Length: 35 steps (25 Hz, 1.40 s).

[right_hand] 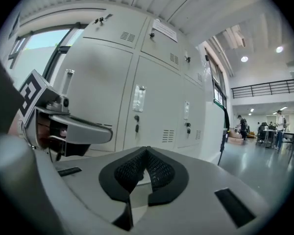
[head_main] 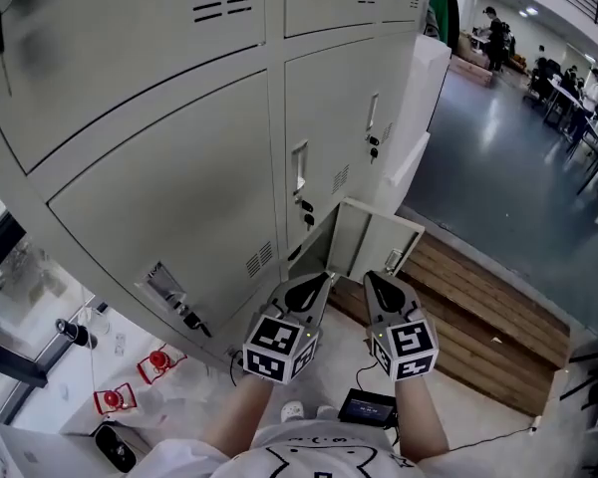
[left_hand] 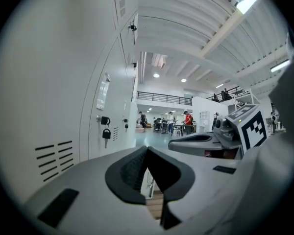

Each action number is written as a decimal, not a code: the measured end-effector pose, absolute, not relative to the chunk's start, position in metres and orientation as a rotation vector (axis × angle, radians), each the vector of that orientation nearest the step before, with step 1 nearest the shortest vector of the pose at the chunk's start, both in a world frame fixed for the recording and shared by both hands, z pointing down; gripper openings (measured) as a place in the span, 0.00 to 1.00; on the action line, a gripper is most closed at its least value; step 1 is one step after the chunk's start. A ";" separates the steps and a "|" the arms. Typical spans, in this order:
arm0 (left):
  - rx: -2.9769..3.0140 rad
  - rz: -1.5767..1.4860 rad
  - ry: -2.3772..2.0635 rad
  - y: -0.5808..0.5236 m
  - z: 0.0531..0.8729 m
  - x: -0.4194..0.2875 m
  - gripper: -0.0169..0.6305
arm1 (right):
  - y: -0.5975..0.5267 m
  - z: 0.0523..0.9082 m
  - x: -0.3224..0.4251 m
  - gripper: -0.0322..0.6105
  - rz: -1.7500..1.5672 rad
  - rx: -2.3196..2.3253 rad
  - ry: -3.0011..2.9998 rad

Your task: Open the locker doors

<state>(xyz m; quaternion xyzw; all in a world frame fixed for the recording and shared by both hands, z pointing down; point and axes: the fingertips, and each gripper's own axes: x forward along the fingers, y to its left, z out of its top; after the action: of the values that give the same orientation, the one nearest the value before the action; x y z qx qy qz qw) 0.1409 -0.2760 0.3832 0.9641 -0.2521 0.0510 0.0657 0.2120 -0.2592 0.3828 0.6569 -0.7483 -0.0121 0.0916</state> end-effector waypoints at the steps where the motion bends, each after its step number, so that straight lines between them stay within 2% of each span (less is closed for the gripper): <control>1: 2.921 0.148 -0.780 -0.274 0.378 0.138 0.06 | -0.258 0.376 0.205 0.05 -0.059 1.932 -2.249; 15: 2.822 0.050 -1.209 -0.226 0.341 0.076 0.06 | -0.210 0.320 0.134 0.05 -0.187 1.608 -2.621; 31: 2.617 0.044 -1.699 -0.186 0.324 -0.060 0.06 | -0.193 0.274 -0.011 0.06 -0.261 1.154 -3.009; 32: 2.608 0.042 -1.717 -0.184 0.322 -0.069 0.06 | -0.193 0.272 -0.022 0.06 -0.258 1.117 -3.020; 35: 2.572 0.029 -1.781 -0.179 0.316 -0.095 0.06 | -0.197 0.271 -0.055 0.21 -0.263 1.008 -3.025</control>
<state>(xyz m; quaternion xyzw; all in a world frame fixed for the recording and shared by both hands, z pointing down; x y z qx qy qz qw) -0.0952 -0.1792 0.3162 0.8222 -0.5691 0.0094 0.0064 -0.0555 -0.1974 0.2711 0.3151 -0.9451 -0.0822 -0.0288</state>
